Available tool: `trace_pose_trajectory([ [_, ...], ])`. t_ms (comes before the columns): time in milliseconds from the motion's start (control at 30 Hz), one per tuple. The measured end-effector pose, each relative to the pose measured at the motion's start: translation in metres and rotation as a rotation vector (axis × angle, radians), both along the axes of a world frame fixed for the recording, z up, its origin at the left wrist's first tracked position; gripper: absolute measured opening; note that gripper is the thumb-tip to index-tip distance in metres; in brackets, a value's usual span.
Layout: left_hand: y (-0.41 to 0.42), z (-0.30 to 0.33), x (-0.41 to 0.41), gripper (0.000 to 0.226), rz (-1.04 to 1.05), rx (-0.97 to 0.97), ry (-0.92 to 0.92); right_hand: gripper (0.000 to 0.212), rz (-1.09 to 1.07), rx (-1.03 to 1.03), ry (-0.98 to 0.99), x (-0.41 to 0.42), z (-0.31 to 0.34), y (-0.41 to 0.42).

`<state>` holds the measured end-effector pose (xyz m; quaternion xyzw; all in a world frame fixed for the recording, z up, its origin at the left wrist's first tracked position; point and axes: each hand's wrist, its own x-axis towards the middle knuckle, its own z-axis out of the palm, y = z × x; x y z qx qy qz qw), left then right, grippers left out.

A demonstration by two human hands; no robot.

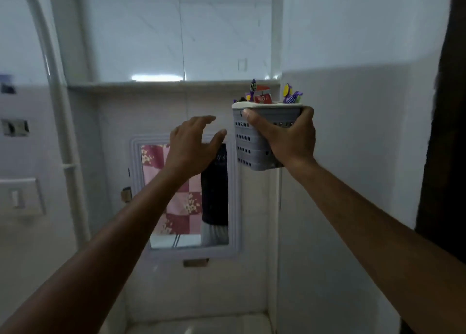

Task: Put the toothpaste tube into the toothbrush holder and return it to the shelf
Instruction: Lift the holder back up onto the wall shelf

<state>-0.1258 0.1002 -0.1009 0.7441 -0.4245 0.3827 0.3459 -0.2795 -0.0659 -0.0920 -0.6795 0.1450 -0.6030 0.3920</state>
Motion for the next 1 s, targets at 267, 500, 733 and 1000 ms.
trace_pose_trajectory([
  [267,-0.024,0.072,0.023,0.055,0.037,-0.099,-0.154,0.109,0.006,0.043,-0.113,-0.001,0.090,-0.003],
  [500,-0.060,0.113,0.076,0.059,0.092,-0.135,-0.156,0.111,-0.082,0.038,-0.128,0.017,0.135,-0.008],
  [733,-0.083,0.106,0.120,0.065,0.182,-0.128,-0.170,0.112,-0.159,-0.010,-0.178,0.051,0.163,-0.018],
  [1000,-0.086,0.101,0.125,0.053,0.207,-0.190,-0.260,0.116,-0.219,-0.082,-0.229,0.110,0.185,-0.030],
])
